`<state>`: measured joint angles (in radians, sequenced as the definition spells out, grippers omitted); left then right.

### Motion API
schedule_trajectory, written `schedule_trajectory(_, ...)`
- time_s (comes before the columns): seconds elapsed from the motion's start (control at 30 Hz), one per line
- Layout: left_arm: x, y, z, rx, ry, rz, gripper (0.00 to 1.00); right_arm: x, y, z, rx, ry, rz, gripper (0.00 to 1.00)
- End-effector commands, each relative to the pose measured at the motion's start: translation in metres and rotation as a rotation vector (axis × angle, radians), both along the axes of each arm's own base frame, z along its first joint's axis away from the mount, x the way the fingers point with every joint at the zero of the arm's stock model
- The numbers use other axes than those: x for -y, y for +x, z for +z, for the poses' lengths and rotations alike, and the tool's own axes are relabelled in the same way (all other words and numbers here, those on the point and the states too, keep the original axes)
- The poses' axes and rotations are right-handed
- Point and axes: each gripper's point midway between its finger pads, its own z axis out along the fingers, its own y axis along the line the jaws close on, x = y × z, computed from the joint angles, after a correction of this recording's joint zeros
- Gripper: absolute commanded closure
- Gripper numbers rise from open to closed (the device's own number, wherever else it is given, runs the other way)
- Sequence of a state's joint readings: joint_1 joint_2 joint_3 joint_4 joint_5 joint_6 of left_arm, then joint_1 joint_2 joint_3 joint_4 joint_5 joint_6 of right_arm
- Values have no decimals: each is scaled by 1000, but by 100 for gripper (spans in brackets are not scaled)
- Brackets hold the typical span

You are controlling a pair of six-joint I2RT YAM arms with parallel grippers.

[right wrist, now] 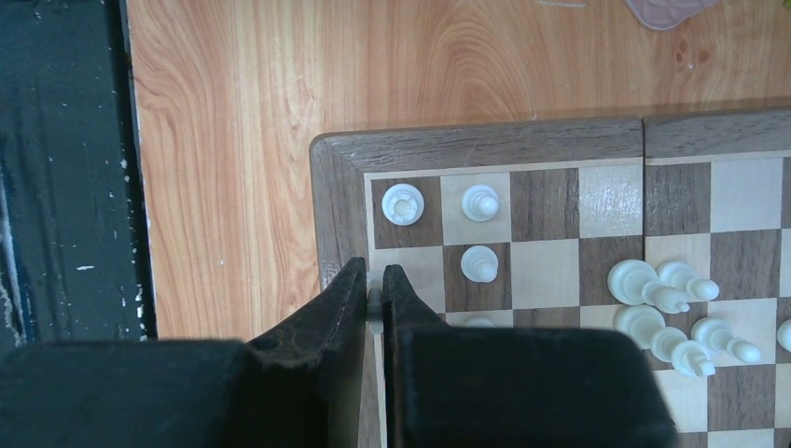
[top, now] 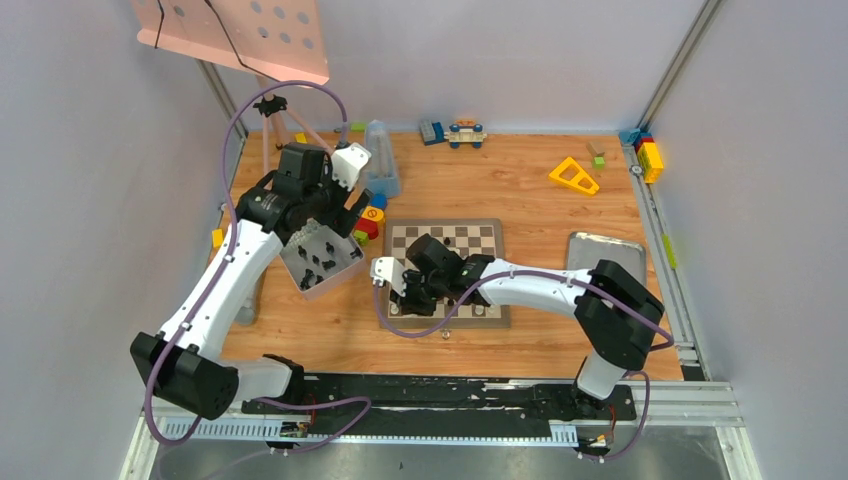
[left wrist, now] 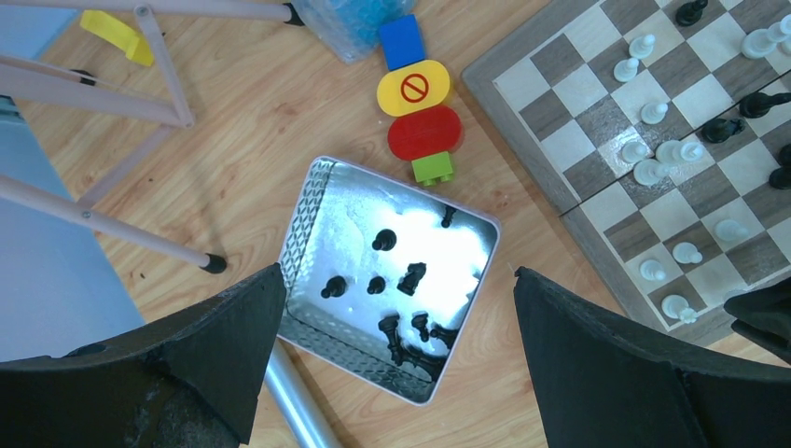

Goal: Set up the chess pieces on the board
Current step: Place the chess piece on the chessboard.

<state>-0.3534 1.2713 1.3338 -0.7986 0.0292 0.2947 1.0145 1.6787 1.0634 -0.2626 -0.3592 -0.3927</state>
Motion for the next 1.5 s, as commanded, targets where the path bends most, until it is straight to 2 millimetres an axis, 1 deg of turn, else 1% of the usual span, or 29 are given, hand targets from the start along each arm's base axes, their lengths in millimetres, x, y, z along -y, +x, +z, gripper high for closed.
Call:
schedule_trajectory(0.0,3,2,20,70,-47,-3,0,-15,10,7,56,35,4,100)
schedule_trajectory(0.3,4,1,19,71,-47,-9,0,-15,15,-3,67,7,-14,100)
schedule_trajectory(0.77,4,1,15,65,-44,-16,0,-16,19,-5,75,-1,-26,100)
schedule_trajectory(0.83,4,1,15,66,-45,-17,0,-16,19,-5,70,-2,-30,96)
schedule_trajectory(0.97,4,0,15,66,-43,-19,0,-17,19,-1,65,1,-39,78)
schedule_trajectory(1.03,4,0,15,67,-42,-20,0,-17,20,6,72,7,-47,70)
schedule_trajectory(1.1,4,-1,16,68,-41,-21,0,-18,23,18,89,24,-57,63)
schedule_trajectory(1.17,3,-1,15,68,-40,-21,0,-17,26,34,103,50,-67,58)
schedule_trajectory(1.23,4,-1,15,68,-40,-25,0,-15,30,54,116,81,-81,55)
schedule_trajectory(1.33,5,0,15,66,-37,-36,0,-1,45,82,124,119,-133,53)
schedule_trajectory(1.4,6,1,14,64,-34,-45,0,14,58,92,128,126,-178,53)
schedule_trajectory(1.47,7,2,14,64,-34,-51,0,34,73,95,120,123,-237,53)
